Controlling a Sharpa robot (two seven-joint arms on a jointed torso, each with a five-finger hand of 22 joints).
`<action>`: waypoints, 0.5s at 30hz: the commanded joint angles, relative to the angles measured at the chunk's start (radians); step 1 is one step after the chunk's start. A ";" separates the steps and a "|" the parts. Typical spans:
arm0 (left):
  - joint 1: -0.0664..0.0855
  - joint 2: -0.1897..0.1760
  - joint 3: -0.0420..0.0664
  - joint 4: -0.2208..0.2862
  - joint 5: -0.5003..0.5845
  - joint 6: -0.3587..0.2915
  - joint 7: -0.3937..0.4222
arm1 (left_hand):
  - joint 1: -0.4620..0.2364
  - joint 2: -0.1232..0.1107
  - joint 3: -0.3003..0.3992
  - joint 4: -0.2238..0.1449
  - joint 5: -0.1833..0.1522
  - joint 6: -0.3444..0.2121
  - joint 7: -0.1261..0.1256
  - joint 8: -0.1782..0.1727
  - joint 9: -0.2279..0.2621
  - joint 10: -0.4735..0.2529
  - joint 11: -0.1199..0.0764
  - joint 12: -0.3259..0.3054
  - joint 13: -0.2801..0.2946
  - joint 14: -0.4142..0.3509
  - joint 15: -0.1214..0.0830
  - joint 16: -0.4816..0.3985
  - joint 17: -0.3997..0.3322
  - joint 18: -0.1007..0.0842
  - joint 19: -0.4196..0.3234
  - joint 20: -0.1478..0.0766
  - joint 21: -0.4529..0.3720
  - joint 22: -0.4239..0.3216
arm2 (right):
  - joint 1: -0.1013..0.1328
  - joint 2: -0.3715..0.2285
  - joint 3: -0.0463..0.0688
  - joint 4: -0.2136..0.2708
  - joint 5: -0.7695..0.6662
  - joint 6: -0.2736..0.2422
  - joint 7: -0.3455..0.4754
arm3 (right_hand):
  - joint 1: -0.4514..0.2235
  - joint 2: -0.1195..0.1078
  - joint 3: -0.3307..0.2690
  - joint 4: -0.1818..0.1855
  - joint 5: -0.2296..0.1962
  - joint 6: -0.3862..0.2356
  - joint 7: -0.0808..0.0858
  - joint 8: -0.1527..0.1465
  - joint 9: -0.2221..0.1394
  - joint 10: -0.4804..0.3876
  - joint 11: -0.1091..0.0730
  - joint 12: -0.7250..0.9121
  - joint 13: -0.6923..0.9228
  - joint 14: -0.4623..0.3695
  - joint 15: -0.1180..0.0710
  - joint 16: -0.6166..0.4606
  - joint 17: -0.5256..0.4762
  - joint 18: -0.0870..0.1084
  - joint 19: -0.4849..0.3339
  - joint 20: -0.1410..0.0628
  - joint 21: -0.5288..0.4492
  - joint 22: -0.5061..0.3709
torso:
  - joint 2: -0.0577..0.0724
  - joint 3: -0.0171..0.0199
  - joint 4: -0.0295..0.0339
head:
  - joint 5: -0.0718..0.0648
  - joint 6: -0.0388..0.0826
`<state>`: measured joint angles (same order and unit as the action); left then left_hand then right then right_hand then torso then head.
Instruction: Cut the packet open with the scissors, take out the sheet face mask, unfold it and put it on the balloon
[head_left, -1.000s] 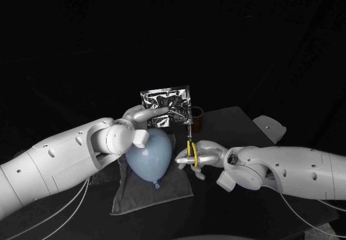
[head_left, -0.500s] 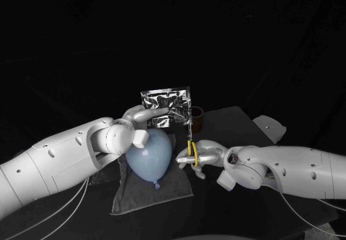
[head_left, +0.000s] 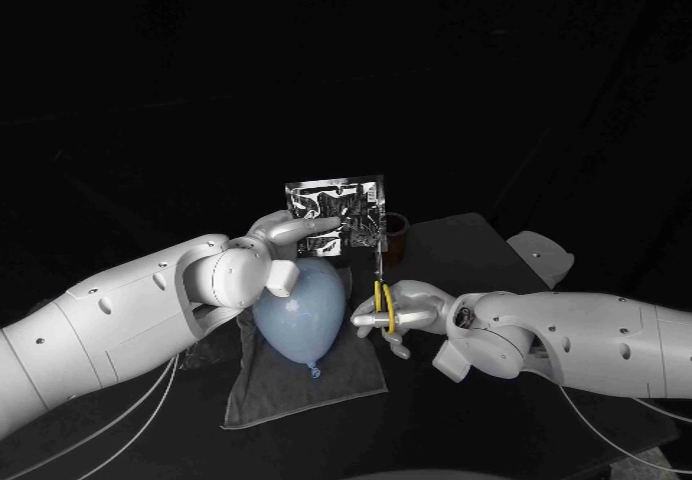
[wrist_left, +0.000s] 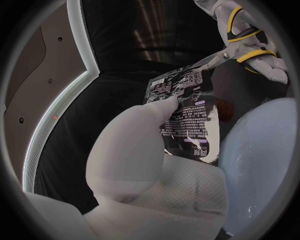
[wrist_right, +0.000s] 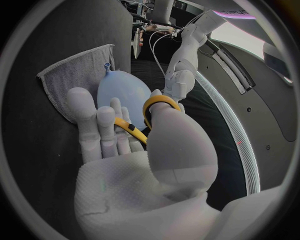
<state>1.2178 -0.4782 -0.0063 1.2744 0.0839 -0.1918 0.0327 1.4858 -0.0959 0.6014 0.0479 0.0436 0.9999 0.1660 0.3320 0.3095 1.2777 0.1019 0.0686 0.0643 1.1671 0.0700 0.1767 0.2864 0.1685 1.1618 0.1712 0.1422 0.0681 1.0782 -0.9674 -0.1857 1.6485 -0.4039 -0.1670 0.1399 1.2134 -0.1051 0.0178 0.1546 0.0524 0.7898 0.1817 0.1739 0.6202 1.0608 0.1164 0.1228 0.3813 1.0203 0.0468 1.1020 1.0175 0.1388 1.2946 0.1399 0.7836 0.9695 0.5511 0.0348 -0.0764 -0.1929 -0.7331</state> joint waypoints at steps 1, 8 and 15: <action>0.001 0.000 0.001 0.001 -0.005 0.026 0.003 | 0.000 0.007 0.007 0.001 0.006 0.005 0.002 0.006 0.060 0.007 0.003 -0.003 0.001 0.004 -0.002 0.000 0.001 0.017 0.009 -0.001 0.004 0.001 | 0.001 0.003 0.000 0.003 -0.001 0.022 0.000 | 0.002 0.011 -0.005 0.000 -0.004 0.004 0.005 0.007 0.002 0.002 0.005 0.004 -0.001 -0.006 0.003 0.003 -0.001 0.015 0.001 0.002 0.004 0.001 | -0.001 0.0005 -0.0015 | 0.001 0.000; 0.001 -0.002 0.001 -0.001 -0.005 0.027 0.004 | 0.000 0.007 0.007 0.001 0.006 0.005 0.002 0.006 0.060 0.007 0.003 -0.003 0.001 0.004 -0.002 0.000 0.001 0.017 0.009 -0.001 0.004 0.001 | 0.001 0.005 0.000 0.002 0.002 0.022 -0.001 | 0.003 0.012 -0.008 0.001 -0.004 0.006 0.006 0.009 0.002 0.001 0.006 0.005 -0.003 -0.008 0.003 0.003 -0.003 0.015 0.000 0.003 0.002 -0.001 | 0.000 0.0008 -0.0006 | 0.000 0.001; 0.001 -0.003 0.001 -0.001 -0.008 0.032 0.002 | -0.001 0.007 0.008 -0.001 0.006 0.005 0.002 0.006 0.061 0.008 0.003 -0.003 0.001 0.005 -0.002 0.000 0.002 0.017 0.010 -0.002 0.004 0.001 | 0.001 0.005 0.000 0.000 0.004 0.018 0.001 | 0.005 0.016 -0.012 0.003 -0.004 0.007 0.006 0.011 0.002 0.000 0.006 0.006 -0.004 -0.008 0.004 0.004 -0.004 0.015 -0.001 0.003 0.003 -0.001 | 0.000 0.0009 0.0004 | 0.003 -0.002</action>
<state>1.2178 -0.4824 -0.0063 1.2719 0.0803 -0.1826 0.0322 1.4858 -0.0960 0.6030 0.0463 0.0464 0.9986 0.1647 0.3353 0.3095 1.2800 0.1047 0.0686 0.0642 1.1671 0.0701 0.1767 0.2864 0.1731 1.1650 0.1680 0.1422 0.0681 1.0782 -0.9628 -0.1860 1.6475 -0.4018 -0.1646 0.1346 1.2172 -0.1012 0.0098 0.1574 0.0524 0.7951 0.1837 0.1815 0.6211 1.0608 0.1164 0.1228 0.3777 1.0168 0.0506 1.1020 1.0146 0.1348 1.2946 0.1400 0.7833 0.9683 0.5511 0.0354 -0.0764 -0.1916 -0.7328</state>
